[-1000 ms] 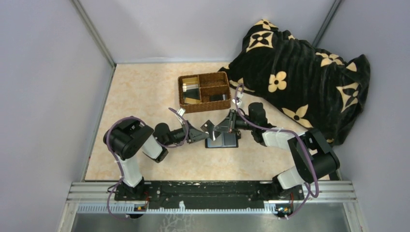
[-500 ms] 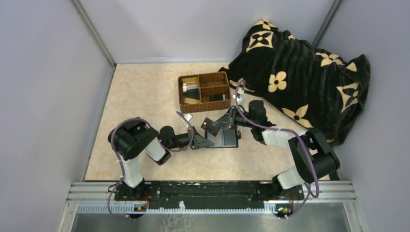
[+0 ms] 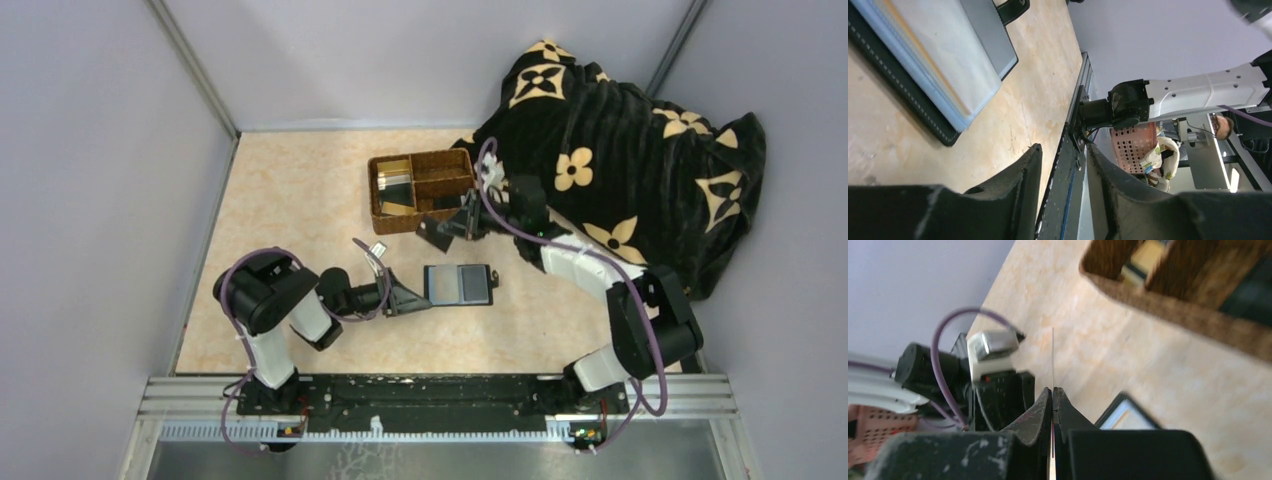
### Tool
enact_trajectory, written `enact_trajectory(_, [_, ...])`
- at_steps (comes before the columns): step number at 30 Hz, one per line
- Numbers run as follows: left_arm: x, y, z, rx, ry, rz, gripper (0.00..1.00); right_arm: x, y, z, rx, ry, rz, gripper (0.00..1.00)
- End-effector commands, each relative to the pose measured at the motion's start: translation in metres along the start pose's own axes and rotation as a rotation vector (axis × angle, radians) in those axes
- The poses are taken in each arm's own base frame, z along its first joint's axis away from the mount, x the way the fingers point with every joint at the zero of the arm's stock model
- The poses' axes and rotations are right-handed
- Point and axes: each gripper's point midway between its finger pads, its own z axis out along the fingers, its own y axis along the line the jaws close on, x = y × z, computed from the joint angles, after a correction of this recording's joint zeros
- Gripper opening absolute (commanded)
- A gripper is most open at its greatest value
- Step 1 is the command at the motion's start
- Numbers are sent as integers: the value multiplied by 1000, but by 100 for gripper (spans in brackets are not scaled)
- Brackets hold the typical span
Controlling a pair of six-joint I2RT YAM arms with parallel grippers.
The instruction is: Take the credit cards out of the card holder
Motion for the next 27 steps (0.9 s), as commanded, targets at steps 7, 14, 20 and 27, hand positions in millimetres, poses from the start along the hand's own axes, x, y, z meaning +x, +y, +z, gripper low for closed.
enact_trajectory(7, [-7, -34, -26, 103, -71, 176, 71, -111, -27, 44, 176, 17, -465, 0])
enact_trajectory(14, [-13, -28, -31, 46, -77, 201, 74, -123, -56, 93, 202, 127, -574, 0])
enact_trajectory(20, [-25, -17, -31, -48, -81, 265, 74, -110, -55, 124, 194, 151, -609, 0])
enact_trajectory(27, [-33, -4, -37, -162, -93, 319, 74, -86, -69, 122, 205, 134, -584, 0])
